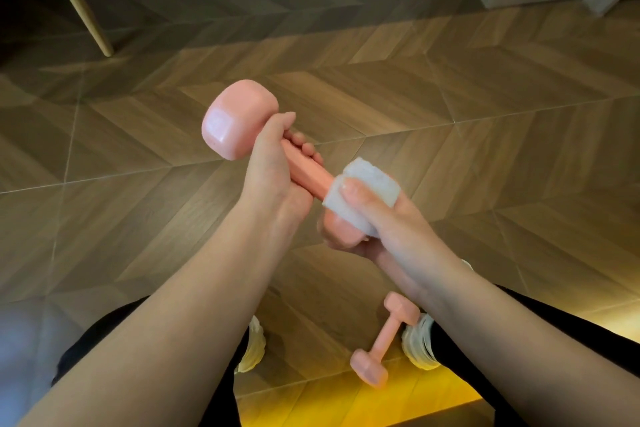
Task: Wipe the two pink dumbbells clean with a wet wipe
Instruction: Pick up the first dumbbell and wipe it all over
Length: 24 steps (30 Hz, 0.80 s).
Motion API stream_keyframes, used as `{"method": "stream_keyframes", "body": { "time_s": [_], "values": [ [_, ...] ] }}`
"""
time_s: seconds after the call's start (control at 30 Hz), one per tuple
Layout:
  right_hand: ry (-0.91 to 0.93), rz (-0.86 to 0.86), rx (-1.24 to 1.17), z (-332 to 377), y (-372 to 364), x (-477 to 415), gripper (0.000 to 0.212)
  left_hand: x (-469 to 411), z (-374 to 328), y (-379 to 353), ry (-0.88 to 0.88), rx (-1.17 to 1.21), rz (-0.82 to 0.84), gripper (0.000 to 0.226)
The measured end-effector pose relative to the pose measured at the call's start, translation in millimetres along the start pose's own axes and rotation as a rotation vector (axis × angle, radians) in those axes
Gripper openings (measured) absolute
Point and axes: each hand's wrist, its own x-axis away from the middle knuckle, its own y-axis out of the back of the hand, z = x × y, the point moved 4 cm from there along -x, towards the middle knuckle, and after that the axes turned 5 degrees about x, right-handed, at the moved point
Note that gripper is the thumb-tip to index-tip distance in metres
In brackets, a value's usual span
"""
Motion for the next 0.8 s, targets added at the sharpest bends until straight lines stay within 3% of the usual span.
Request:
{"method": "stream_keyframes", "body": {
  "time_s": [0.2,0.37,0.47,0.6,0.8],
  "values": [
    [-0.033,-0.056,-0.164,-3,10,-2,0.032,2,2,-5,0.009,-0.018,-0.018,0.033],
    [0.064,0.229,-0.152,1,4,-3,0.046,1,-10,-4,-0.005,0.004,0.001,0.031],
    [0.100,0.260,-0.041,2,3,-5,0.051,1,-15,-2,-0.019,0.014,-0.002,0.031],
    [0.119,0.153,0.140,-1,-1,-7,0.057,0,-14,1,-0.014,0.009,-0.013,0.031],
    [0.088,-0.076,0.091,-3,6,-5,0.053,2,3,-4,0.013,-0.005,-0.021,0.032]
  ]
}}
